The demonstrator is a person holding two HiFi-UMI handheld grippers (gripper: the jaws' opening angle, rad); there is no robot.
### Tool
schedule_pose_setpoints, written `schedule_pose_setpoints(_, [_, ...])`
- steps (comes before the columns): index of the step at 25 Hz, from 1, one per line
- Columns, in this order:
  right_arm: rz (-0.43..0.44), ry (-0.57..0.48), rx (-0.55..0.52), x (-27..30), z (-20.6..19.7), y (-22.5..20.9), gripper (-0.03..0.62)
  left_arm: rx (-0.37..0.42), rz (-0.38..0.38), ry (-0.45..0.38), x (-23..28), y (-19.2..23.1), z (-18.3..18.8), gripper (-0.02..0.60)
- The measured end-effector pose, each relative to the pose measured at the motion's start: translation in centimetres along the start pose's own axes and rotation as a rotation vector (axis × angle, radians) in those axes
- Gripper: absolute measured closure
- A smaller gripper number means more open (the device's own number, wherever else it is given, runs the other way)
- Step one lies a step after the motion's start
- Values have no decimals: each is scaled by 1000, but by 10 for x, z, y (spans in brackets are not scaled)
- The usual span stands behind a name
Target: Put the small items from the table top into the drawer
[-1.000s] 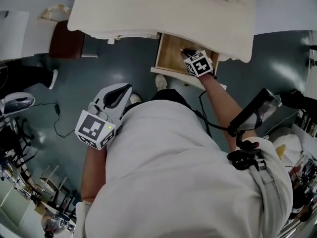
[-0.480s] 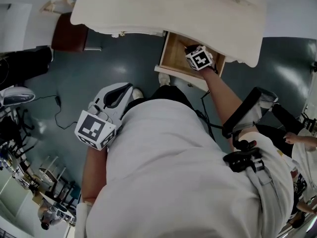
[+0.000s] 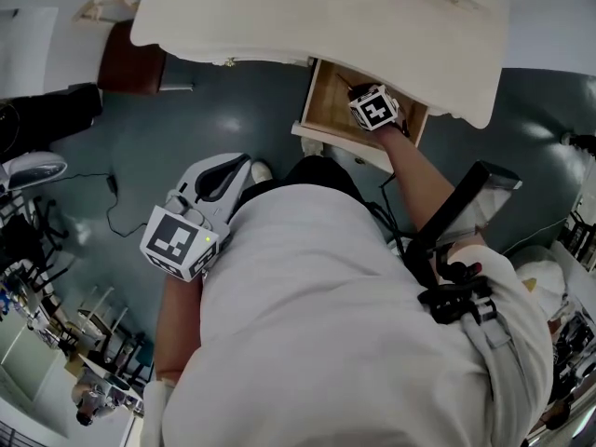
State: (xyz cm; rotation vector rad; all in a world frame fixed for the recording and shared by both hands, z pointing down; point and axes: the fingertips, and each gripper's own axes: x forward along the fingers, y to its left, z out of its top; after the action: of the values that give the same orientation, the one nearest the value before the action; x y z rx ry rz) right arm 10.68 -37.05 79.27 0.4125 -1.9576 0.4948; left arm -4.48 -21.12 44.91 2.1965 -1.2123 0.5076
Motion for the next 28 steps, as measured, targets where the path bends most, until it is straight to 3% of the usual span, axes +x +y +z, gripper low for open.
schedule_pose_setpoints(11, [-30,1,-58,-3,-3,0,543,20,-16,9,6,-3,6,578])
schedule_pose_setpoints(18, [-34,11,-66,-1,-1,4,497,29,-27,-3,3,4,5,578])
schedule_pose_setpoints(28, [-115,-45,-46,-31,5,7,518,73,-69,-51,-17,4,-6,578])
